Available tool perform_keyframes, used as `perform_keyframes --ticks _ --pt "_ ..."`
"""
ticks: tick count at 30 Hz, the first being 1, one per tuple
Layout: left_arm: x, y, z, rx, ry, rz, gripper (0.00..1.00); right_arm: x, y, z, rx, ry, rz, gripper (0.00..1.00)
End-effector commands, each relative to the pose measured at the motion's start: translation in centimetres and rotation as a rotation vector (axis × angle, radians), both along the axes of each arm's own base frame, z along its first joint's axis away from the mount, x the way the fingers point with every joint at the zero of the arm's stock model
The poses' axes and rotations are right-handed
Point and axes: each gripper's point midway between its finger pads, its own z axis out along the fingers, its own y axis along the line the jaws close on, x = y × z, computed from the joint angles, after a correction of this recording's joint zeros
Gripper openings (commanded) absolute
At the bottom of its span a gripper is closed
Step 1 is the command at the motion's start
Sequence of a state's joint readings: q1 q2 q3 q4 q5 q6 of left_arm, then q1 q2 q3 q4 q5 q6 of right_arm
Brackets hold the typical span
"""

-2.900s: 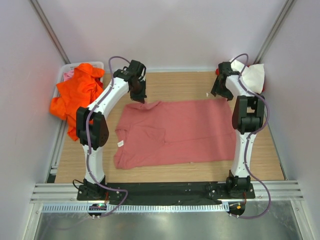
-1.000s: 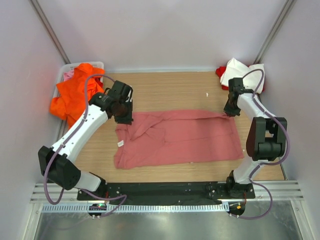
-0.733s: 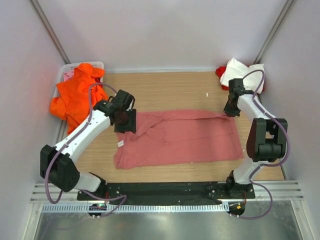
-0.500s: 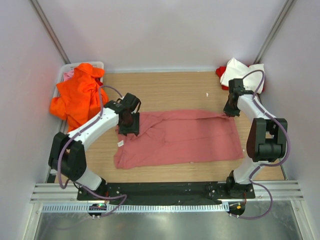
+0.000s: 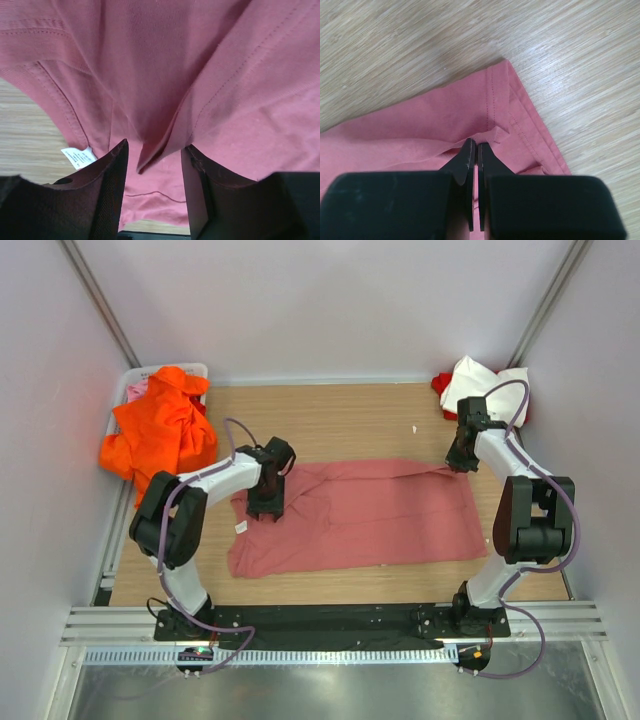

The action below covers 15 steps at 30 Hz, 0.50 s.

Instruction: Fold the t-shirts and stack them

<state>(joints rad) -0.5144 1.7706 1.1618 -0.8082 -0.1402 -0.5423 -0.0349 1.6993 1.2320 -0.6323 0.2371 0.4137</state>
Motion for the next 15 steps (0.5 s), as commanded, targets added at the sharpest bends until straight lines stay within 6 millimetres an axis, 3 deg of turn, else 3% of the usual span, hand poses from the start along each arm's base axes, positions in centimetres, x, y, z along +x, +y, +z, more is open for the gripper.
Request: perform_keyframes --ticks 1,5,8,11,15 --pt "1.0 -0.2 -0.1 0.028 -0.047 -0.003 0.47 0.9 0.1 1.7 0.005 -0.07 0.005 0.01" --pt "1.3 0.0 -0.1 0.044 -0.057 -0.003 0.41 1.0 0.3 1.8 0.015 -0.076 0.012 0.01" --pt "1.6 -0.1 0.2 0.043 -0.068 -0.011 0.16 1.0 0.3 1.7 0.018 -0.075 0.013 0.01" --pt "1.7 -0.2 0.9 0.039 -0.079 -0.016 0.01 0.9 0.4 1.6 0.019 -0.073 0.015 0.01" --pt "1.6 -0.1 2.9 0.039 -0.103 -0.031 0.0 0.7 0.4 1.8 0.022 -0.071 0.018 0.01"
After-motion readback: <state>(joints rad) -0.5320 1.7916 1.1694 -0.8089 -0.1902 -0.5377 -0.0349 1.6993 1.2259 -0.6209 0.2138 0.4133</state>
